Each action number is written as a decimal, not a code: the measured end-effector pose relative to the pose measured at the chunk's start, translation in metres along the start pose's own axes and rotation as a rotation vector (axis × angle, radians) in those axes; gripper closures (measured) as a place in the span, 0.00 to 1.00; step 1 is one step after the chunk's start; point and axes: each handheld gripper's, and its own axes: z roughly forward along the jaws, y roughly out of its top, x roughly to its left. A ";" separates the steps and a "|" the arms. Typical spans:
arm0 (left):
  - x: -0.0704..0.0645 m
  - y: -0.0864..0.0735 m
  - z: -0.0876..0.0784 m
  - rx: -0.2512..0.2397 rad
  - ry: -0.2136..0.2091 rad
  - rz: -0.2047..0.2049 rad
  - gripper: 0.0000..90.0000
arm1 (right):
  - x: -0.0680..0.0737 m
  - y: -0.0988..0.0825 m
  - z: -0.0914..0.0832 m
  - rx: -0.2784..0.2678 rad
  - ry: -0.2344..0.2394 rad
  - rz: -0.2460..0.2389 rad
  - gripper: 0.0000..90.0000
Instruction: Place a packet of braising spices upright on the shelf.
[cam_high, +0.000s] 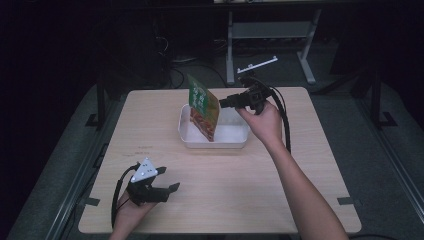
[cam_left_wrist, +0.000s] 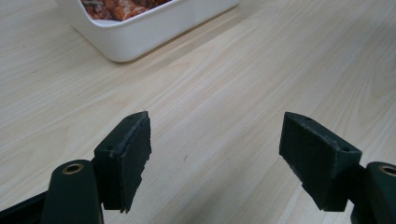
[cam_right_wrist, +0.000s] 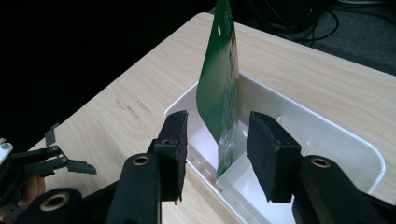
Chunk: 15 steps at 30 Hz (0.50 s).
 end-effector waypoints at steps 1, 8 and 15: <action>0.000 0.000 0.000 0.000 0.000 0.001 0.27 | 0.000 0.000 0.000 0.000 0.000 0.000 0.63; 0.000 0.000 0.000 0.000 0.000 0.000 0.27 | 0.000 -0.007 -0.003 0.004 0.007 0.000 0.63; 0.000 0.000 0.000 -0.002 0.000 -0.002 0.27 | -0.002 -0.014 -0.007 0.004 0.012 0.002 0.63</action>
